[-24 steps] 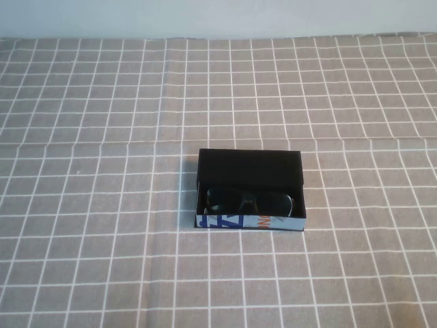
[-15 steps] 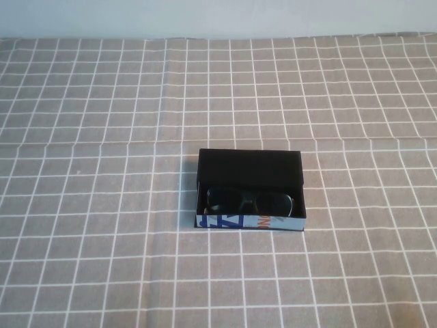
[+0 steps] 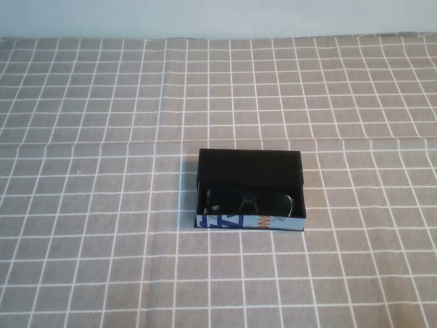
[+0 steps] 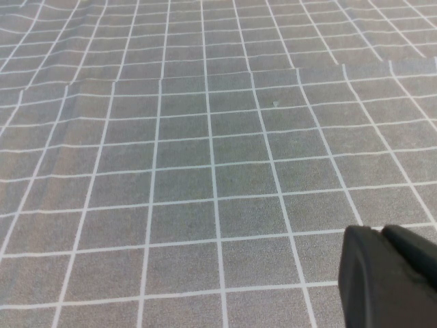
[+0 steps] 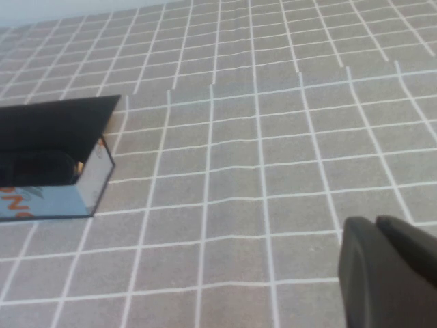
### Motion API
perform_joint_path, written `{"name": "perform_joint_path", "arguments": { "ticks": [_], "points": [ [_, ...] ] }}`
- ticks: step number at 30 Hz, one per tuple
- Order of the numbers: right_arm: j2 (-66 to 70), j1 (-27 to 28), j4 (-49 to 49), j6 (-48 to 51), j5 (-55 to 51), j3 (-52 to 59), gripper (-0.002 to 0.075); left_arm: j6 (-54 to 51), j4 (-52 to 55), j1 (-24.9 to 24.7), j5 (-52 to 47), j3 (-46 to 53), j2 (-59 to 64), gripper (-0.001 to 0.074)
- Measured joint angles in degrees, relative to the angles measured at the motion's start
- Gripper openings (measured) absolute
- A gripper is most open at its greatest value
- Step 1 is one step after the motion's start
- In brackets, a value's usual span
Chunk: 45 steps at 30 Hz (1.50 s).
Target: Take glasses out of glasses case
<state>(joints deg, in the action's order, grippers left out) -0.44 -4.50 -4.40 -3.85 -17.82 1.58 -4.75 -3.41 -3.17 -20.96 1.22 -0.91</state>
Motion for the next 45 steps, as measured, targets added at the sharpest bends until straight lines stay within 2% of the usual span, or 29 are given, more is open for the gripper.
{"name": "perform_joint_path", "arguments": {
  "ticks": [18,23,31,38,42,45],
  "points": [
    [0.0,0.0,-2.2,0.0,0.0,0.0,-0.0018,0.0,0.0,0.0,0.0,0.0,0.0,-0.0005],
    [0.0,0.0,-5.7,-0.1,4.6,-0.3,-0.0019,0.0,0.0,0.0,0.0,0.0,0.0,-0.0005],
    [0.6,0.0,-5.6,0.0,1.3,-19.6,-0.0018,0.0,0.0,0.0,0.0,0.0,0.0,-0.0005],
    [8.2,0.0,-9.0,0.6,2.5,-23.6,-0.0019,0.0,0.0,0.0,0.0,0.0,0.0,-0.0005],
    [15.2,0.0,-10.1,7.1,1.6,-25.0,-0.0018,0.0,0.0,0.0,0.0,0.0,0.0,-0.0005],
    [22.2,0.0,-10.4,14.2,-3.1,-29.7,-0.0018,0.0,0.0,0.0,0.0,0.0,0.0,-0.0005]
  ]
}}
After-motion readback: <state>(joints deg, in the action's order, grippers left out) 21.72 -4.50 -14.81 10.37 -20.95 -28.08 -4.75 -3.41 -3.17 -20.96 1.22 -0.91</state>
